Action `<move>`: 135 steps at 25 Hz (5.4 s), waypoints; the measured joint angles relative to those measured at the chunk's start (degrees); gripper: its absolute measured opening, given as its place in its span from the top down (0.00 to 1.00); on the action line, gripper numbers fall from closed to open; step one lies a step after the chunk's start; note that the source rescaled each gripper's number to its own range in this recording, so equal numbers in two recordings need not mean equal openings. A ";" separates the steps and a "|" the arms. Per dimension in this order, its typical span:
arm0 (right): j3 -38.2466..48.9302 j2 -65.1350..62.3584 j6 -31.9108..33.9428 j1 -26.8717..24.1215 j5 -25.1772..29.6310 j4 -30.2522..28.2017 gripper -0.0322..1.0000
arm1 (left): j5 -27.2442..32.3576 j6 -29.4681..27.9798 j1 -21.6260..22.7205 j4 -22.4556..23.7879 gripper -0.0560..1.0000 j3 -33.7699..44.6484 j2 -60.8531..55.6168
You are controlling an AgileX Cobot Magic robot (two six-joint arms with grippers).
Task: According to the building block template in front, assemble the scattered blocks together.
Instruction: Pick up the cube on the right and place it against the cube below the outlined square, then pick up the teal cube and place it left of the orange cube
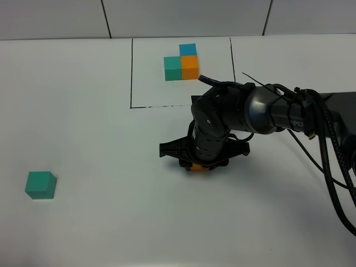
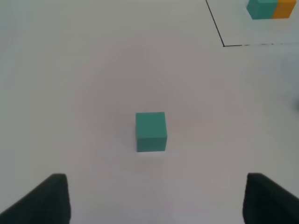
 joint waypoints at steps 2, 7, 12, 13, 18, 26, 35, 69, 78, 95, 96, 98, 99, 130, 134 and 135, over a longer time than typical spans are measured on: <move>0.00 0.00 0.00 0.00 0.00 -0.11 0.95 | 0.00 0.00 0.00 0.00 0.29 0.00 0.00; 0.00 0.00 0.00 -0.07 0.00 -1.13 0.95 | 0.00 0.00 0.00 0.00 0.29 0.00 0.00; 0.00 0.00 0.19 -0.26 0.00 -1.17 0.95 | 0.00 0.00 0.00 0.00 0.29 0.00 0.00; 0.00 0.00 0.23 -0.39 0.00 -1.34 0.95 | 0.00 0.00 0.00 0.00 0.29 0.00 0.00; 0.00 0.00 0.23 -0.79 -0.26 -1.57 0.95 | 0.00 0.00 0.00 0.00 0.29 0.00 0.00; 0.05 0.00 0.23 -0.79 -0.32 -1.52 0.95 | 0.00 0.00 0.00 0.00 0.29 0.00 0.00; 0.06 -0.05 0.23 -0.85 -0.49 -1.13 0.95 | 0.00 0.00 0.00 0.00 0.29 0.00 0.00; 11.79 -30.30 -33.49 -32.64 -0.42 -1.40 0.00 | 0.00 0.00 0.00 0.00 0.29 0.00 0.00; 17.70 -40.13 -40.76 -43.99 -6.48 -0.11 0.01 | 0.00 0.00 0.00 0.00 0.29 0.00 0.00; 32.68 -74.72 -42.19 -43.99 2.66 2.85 0.02 | 0.00 0.00 0.00 0.00 0.29 0.00 0.00; 33.79 -78.00 -42.19 -43.99 4.16 3.27 0.02 | 0.00 0.00 0.00 0.00 0.29 0.00 0.00; 36.47 -84.10 -42.19 -43.99 6.70 3.27 0.02 | 0.00 0.00 0.00 0.00 0.29 0.00 0.00; 37.41 -87.46 -42.19 -43.99 8.26 3.27 0.02 | 0.00 0.00 0.00 0.00 0.29 0.00 0.00; 48.74 -119.03 -47.95 -43.99 21.90 9.92 0.11 | 0.00 0.00 0.00 0.00 0.29 0.00 0.00; 48.74 -119.03 -47.69 -43.99 21.90 9.03 0.13 | 0.00 0.00 0.00 0.00 0.29 0.00 0.00; 48.74 -119.03 -47.42 -43.99 21.90 8.91 0.13 | 0.00 0.00 0.00 0.00 0.29 0.00 0.00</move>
